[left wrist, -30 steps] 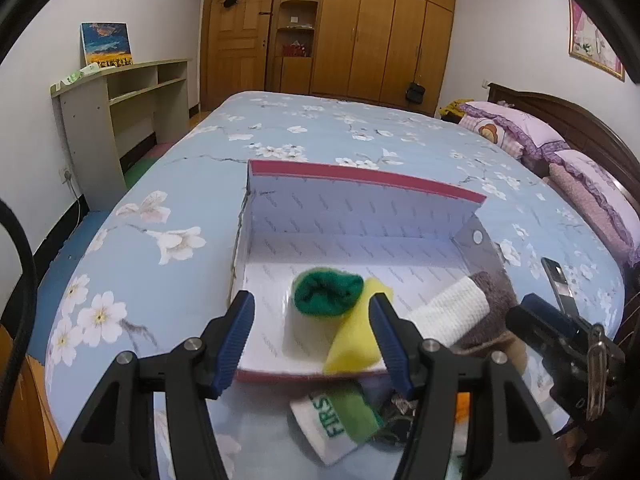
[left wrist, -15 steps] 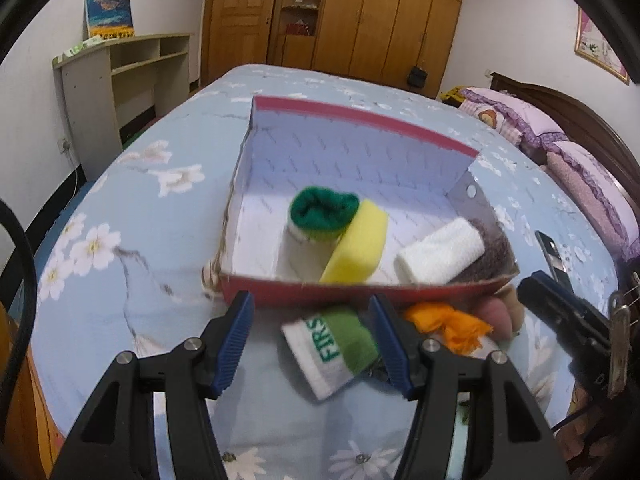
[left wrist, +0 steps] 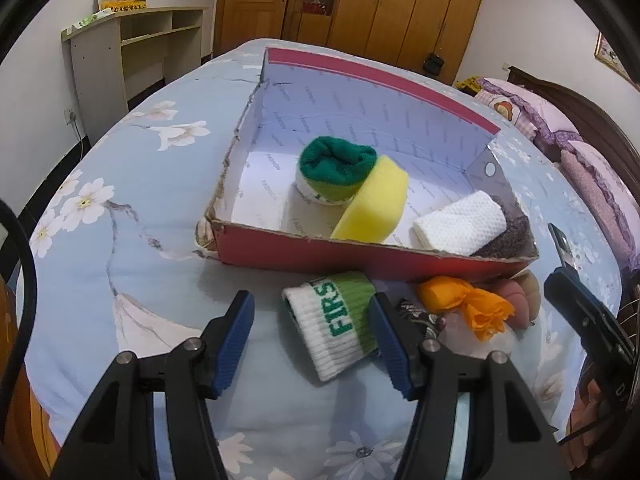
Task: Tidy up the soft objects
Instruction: 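Grasp the white FIRST wristband with the left tool while the right tool grasps the orange scrunchie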
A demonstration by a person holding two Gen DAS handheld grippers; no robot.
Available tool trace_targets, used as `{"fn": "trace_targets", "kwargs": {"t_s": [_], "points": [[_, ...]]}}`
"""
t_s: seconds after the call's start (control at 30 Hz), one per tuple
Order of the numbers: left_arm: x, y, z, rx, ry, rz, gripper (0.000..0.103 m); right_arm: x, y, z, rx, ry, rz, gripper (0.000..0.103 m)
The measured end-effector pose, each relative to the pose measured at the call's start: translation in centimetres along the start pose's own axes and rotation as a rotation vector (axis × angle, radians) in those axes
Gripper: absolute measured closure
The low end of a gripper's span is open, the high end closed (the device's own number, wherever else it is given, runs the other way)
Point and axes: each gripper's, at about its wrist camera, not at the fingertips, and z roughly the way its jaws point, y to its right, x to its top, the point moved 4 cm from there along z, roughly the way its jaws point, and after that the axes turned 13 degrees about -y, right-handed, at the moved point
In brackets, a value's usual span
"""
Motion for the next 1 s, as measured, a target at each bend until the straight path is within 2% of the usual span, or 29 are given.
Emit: {"fn": "trace_targets", "kwargs": {"t_s": [0.23, 0.37, 0.4, 0.43, 0.67, 0.8, 0.93, 1.0], "points": [[-0.4, -0.1, 0.9, -0.088, -0.025, -0.036, 0.04, -0.2, -0.2, 0.3, 0.007, -0.012, -0.004, 0.062], [-0.5, 0.2, 1.0, -0.111, -0.025, -0.037, 0.041, -0.3, -0.4, 0.7, 0.007, -0.021, -0.01, 0.062], [-0.5, 0.4, 1.1, -0.112, -0.025, -0.028, 0.042, -0.3, -0.5, 0.8, 0.009, -0.025, -0.01, 0.062], [-0.6, 0.6, 1.2, -0.117, -0.03, -0.018, 0.048, -0.4, -0.5, 0.8, 0.009, -0.028, -0.009, 0.062], [-0.8, 0.4, 0.6, -0.127, -0.017, -0.012, 0.059, -0.7, -0.8, 1.2, 0.01, -0.042, -0.008, 0.062], [-1.0, -0.2, -0.2, -0.118, 0.006, -0.015, 0.061, -0.8, -1.3, 1.5, 0.02, -0.057, -0.01, 0.062], [-1.2, -1.3, -1.1, -0.079, 0.041, -0.026, 0.061, -0.8, -1.9, 2.0, 0.034, -0.076, -0.01, 0.051], [-1.3, -1.9, -1.4, -0.061, 0.054, -0.035, 0.061, -0.7, -2.5, 2.5, 0.033, -0.093, -0.02, 0.05]]}}
